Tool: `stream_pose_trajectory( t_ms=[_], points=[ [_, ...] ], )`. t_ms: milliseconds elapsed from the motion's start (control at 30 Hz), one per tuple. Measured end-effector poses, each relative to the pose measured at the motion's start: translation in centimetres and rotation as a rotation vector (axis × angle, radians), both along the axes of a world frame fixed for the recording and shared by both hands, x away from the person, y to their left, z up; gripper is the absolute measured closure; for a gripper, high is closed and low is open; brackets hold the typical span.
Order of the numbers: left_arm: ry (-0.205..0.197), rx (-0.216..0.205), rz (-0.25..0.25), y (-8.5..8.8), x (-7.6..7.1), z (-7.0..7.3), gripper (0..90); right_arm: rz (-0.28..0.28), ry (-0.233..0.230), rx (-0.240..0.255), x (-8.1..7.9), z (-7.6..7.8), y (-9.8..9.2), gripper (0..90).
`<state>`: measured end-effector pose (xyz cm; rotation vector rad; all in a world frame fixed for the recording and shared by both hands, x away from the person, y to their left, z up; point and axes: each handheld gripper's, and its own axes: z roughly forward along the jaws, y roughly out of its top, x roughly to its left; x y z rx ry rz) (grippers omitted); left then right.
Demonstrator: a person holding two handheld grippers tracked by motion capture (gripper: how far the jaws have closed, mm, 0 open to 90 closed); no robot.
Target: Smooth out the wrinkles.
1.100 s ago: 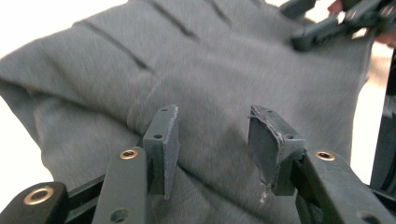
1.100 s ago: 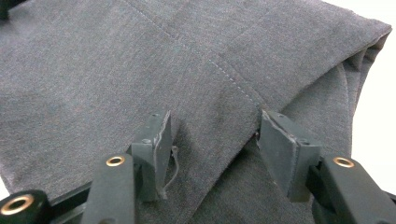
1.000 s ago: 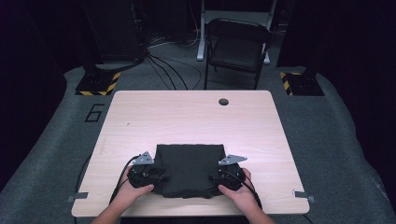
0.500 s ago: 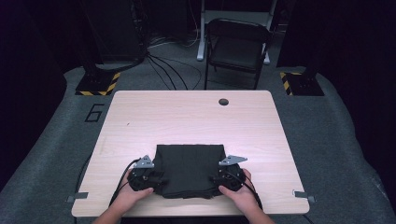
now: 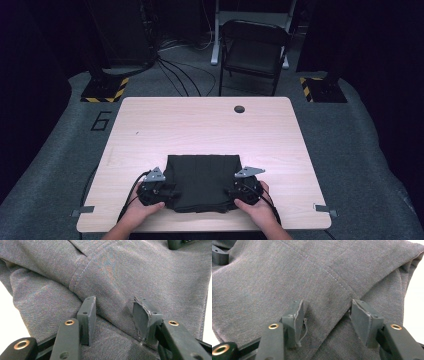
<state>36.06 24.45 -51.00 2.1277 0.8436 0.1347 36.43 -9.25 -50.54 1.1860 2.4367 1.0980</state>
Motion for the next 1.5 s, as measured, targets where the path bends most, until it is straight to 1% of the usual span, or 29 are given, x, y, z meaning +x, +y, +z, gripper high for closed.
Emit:
stream_pose_trajectory(
  t_ms=[133, 167, 233, 267, 333, 367, 400, 433, 467, 533, 567, 633, 667, 700, 733, 767, 800, 833, 900, 1067, 1100, 1167, 1200, 1233, 1267, 1300, 1333, 1467, 1500],
  points=[
    [0.007, -0.002, 0.001, 0.1, 0.0, 0.4, 51.6, -0.002, 0.003, 0.010, 0.0, 0.2, -0.2, 43.4],
    [0.003, -0.003, 0.000, 0.1, 0.0, 0.4, 50.9, -0.001, 0.002, 0.013, 0.0, 0.3, -0.2, 43.1],
    [0.014, -0.024, 0.012, 0.2, 0.0, 0.6, 49.6, 0.000, -0.005, 0.016, -0.1, 0.5, -0.4, 42.8],
    [0.012, -0.016, -0.001, 0.3, 0.1, 0.8, 49.3, -0.001, -0.009, 0.020, -0.2, 0.6, -0.4, 42.7],
    [0.012, -0.032, 0.017, 0.2, 0.0, 0.8, 48.9, -0.004, -0.015, 0.033, -0.3, 0.9, -0.5, 42.5],
    [0.008, -0.028, 0.011, 0.3, 0.0, 0.9, 48.7, -0.010, -0.018, 0.040, -0.4, 1.0, -0.6, 42.4],
    [0.015, -0.027, 0.011, 0.3, 0.0, 1.0, 48.5, -0.011, -0.019, 0.050, -0.4, 1.1, -0.6, 42.3],
    [0.003, -0.029, 0.016, 0.3, 0.0, 1.0, 48.3, -0.010, -0.021, 0.047, -0.4, 1.2, -0.7, 42.2],
    [0.006, -0.028, 0.016, 0.3, 0.0, 1.2, 48.1, -0.014, -0.024, 0.055, -0.4, 1.2, -0.8, 42.1],
    [-0.008, -0.029, 0.014, 0.3, 0.0, 1.3, 47.4, -0.026, -0.016, 0.062, -0.5, 1.3, -0.9, 41.8],
    [-0.004, -0.034, 0.019, 0.3, 0.0, 1.4, 47.2, -0.016, -0.031, 0.058, -0.4, 1.4, -1.0, 41.6],
    [-0.011, -0.042, 0.021, 0.3, 0.0, 1.6, 46.7, -0.020, -0.034, 0.067, -0.5, 1.5, -1.0, 41.3],
    [0.003, -0.043, 0.024, 0.4, 0.0, 1.7, 46.4, -0.019, -0.038, 0.072, -0.5, 1.5, -1.0, 41.3],
    [-0.023, -0.036, 0.020, 0.4, 0.1, 1.7, 46.2, -0.016, -0.043, 0.068, -0.5, 1.6, -1.1, 41.2],
    [-0.028, -0.031, 0.022, 0.5, 0.2, 1.9, 45.9, -0.020, -0.045, 0.068, -0.5, 1.6, -1.1, 41.1],
    [-0.025, -0.047, 0.032, 0.5, 0.1, 1.9, 45.8, -0.021, -0.044, 0.071, -0.5, 1.7, -1.1, 41.0],
    [-0.031, -0.041, 0.030, 0.7, 0.2, 2.0, 45.7, -0.016, -0.054, 0.068, -0.5, 1.8, -1.2, 40.9],
    [-0.035, -0.048, 0.038, 0.7, 0.2, 2.0, 45.5, -0.016, -0.051, 0.075, -0.5, 1.8, -1.2, 40.9],
    [-0.031, -0.047, 0.042, 0.9, 0.2, 2.1, 45.4, -0.019, -0.058, 0.079, -0.5, 1.9, -1.3, 40.8],
    [-0.054, -0.046, 0.053, 1.2, 0.2, 2.5, 44.9, -0.018, -0.071, 0.079, -0.6, 2.1, -1.4, 39.8],
    [-0.048, -0.050, 0.055, 1.2, 0.1, 2.6, 44.7, -0.015, -0.075, 0.076, -0.6, 2.2, -1.4, 39.6],
    [-0.057, -0.047, 0.061, 1.4, 0.2, 2.7, 44.4, -0.018, -0.083, 0.079, -0.6, 2.2, -1.4, 39.2],
    [-0.051, -0.050, 0.059, 1.5, 0.2, 2.8, 44.3, -0.018, -0.083, 0.079, -0.6, 2.3, -1.4, 39.0],
    [-0.059, -0.045, 0.060, 1.6, 0.2, 2.8, 44.2, -0.018, -0.083, 0.078, -0.6, 2.3, -1.4, 38.9],
    [-0.051, -0.052, 0.067, 1.6, 0.2, 2.8, 44.1, -0.018, -0.082, 0.078, -0.6, 2.3, -1.4, 38.9],
    [-0.064, -0.050, 0.071, 1.7, 0.3, 2.9, 44.0, -0.018, -0.084, 0.076, -0.6, 2.3, -1.4, 38.9],
    [-0.055, -0.052, 0.070, 1.9, 0.3, 3.0, 43.9, -0.020, -0.085, 0.076, -0.6, 2.3, -1.5, 38.9],
    [-0.067, -0.060, 0.091, 2.2, 0.3, 3.1, 43.7, -0.025, -0.084, 0.081, -0.6, 2.4, -1.6, 38.9],
    [-0.059, -0.064, 0.090, 2.4, 0.3, 3.2, 43.6, -0.024, -0.089, 0.081, -0.5, 2.4, -1.7, 38.9]
  ],
)
